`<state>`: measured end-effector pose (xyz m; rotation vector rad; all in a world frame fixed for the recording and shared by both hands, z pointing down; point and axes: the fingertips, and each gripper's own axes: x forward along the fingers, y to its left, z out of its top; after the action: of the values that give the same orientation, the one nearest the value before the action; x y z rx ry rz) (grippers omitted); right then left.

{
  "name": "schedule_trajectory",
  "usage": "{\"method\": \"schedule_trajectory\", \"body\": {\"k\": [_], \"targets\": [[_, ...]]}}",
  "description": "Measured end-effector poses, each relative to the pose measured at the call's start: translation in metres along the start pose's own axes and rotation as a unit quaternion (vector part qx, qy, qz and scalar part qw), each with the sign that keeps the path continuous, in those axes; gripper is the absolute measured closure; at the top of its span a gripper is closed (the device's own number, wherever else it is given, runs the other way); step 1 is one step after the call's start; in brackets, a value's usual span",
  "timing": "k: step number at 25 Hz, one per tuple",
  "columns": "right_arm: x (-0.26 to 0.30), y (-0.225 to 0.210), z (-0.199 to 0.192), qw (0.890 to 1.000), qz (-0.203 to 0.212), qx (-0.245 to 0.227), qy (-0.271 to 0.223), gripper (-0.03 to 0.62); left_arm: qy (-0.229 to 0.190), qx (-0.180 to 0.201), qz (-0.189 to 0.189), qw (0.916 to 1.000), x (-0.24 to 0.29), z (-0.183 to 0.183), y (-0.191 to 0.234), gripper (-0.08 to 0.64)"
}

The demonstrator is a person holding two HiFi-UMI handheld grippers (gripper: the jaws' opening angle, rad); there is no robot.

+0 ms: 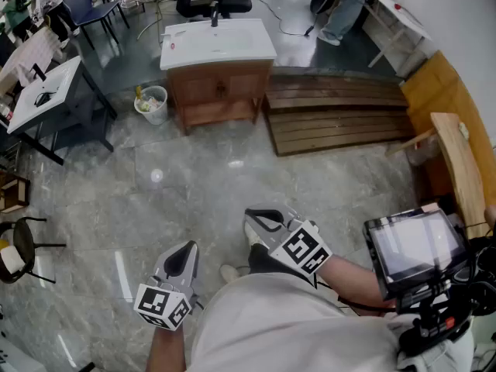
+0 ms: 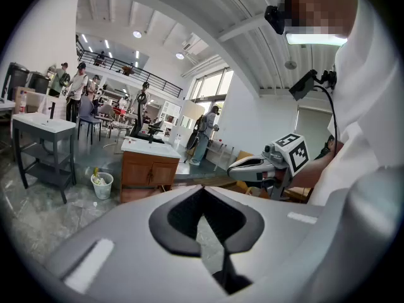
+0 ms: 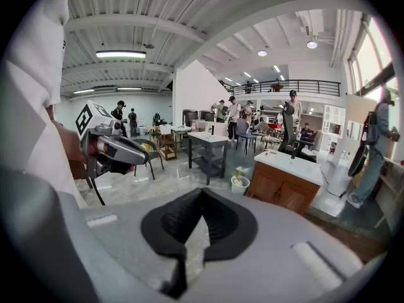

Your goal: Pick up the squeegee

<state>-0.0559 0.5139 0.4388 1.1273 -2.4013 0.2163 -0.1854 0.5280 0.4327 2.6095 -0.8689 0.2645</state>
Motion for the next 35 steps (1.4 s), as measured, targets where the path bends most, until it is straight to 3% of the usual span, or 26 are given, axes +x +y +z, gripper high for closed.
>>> {"method": "schedule_trajectory", "body": {"k": [9,18,23,28,35], "targets": [[0.000,-0.025,0.000,1.000,0.018,-0.003,-0.016,0.589,0.017,0.015,0.013,0.9997,0.029,0.005,-0.008,0.552],[0.014,-0.121,-0.009,1.000,0.018,0.008,-0.015,0.589,0.024,0.013,0.016,0.9995,0.121,0.038,0.004,0.552],[0.027,-0.187,-0.013,1.000,0.023,0.007,0.001,0.558,0.029,0.034,0.043,0.9981,0.183,0.074,0.023,0.542],[0.046,-0.243,-0.006,1.000,0.018,0.004,-0.017,0.557,0.024,0.030,0.069,0.9968,0.232,0.099,0.051,0.510],[0.078,-0.302,-0.004,0.999,0.001,0.039,-0.011,0.548,0.043,0.015,0.089,0.9950,0.277,0.114,0.100,0.473]]}}
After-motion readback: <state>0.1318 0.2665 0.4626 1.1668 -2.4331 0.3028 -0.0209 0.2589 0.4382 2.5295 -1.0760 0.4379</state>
